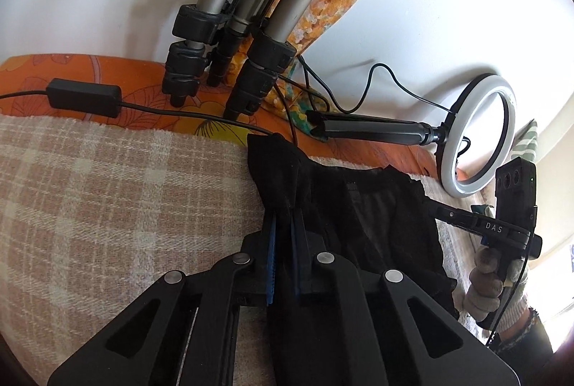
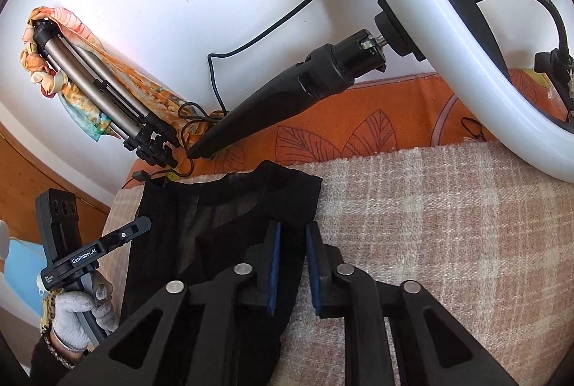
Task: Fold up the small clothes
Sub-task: 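Grasp the folded black shirt at the collar end with both tools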
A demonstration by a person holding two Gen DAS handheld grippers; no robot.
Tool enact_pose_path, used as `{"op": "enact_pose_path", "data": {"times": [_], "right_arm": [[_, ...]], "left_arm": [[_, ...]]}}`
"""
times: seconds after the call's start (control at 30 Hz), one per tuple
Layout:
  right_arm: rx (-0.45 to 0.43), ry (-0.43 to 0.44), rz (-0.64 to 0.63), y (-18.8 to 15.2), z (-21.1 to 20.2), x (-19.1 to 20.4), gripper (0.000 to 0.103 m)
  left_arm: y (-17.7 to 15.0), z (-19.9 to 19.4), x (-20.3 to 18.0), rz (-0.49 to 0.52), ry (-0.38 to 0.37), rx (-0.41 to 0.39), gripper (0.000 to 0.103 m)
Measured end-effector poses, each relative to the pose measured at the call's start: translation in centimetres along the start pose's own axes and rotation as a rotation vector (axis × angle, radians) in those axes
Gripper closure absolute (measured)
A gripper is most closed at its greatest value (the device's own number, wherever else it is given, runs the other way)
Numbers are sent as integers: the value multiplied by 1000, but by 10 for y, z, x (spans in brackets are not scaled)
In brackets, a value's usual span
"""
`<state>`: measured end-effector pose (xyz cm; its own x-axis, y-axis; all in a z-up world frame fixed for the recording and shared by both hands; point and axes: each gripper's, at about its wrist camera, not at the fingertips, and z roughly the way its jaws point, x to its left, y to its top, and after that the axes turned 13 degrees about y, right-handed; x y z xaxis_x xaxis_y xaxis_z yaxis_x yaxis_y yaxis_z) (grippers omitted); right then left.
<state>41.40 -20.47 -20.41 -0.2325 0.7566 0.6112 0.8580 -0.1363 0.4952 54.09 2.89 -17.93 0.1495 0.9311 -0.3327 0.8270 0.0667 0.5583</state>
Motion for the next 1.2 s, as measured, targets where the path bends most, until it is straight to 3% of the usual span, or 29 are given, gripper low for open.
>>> {"op": "enact_pose_path", "data": {"times": [0.1, 0.23, 0.33, 0.37, 0.4, 0.5, 0.57, 0.63, 0.67, 0.7, 0.73, 0.77, 0.9, 1.03, 1.2], "right_arm": [[-14, -86, -58, 4, 5, 4, 103], [-22, -74, -44, 8, 5, -2, 103], [-19, -57, -40, 9, 2, -5, 91], [-23, -38, -25, 10, 0, -8, 81], [-33, -22, -14, 11, -2, -10, 80], [-23, -3, 13, 14, -2, -15, 67], [-13, -7, 14, 17, 3, -16, 67], [-3, -8, 1, 19, 8, -15, 72], [0, -10, -11, 19, 10, -14, 80], [7, -8, -22, 20, 13, -12, 87], [17, -12, -32, 20, 16, -11, 97], [22, -29, -44, 20, 18, -9, 101], [3, -75, -88, 24, 19, -1, 103], [25, -118, -104, 28, 26, 1, 103], [12, -101, -128, 31, 17, 14, 103]], "left_arm": [[2, 3, 9, -23, 8, -5, 99], [5, 2, 16, -49, -26, 1, 98], [11, -2, 16, -55, -43, 6, 79], [13, -3, 16, -63, -45, -2, 66], [15, -4, 16, -73, -42, -12, 52], [22, 3, 12, -85, -35, -10, 45], [24, 12, 5, -72, -39, 13, 48], [24, 16, -2, -37, -26, 7, 64], [25, 20, -6, -17, -26, 19, 88], [25, 23, -9, -3, -18, 28, 102], [25, 24, -10, 1, -15, 26, 102], [26, 23, -10, -2, -26, 20, 101], [32, 12, 0, -40, -60, -17, 101], [30, 20, 4, 6, 7, 14, 101], [30, 6, 7, -19, -39, -15, 101]]}}
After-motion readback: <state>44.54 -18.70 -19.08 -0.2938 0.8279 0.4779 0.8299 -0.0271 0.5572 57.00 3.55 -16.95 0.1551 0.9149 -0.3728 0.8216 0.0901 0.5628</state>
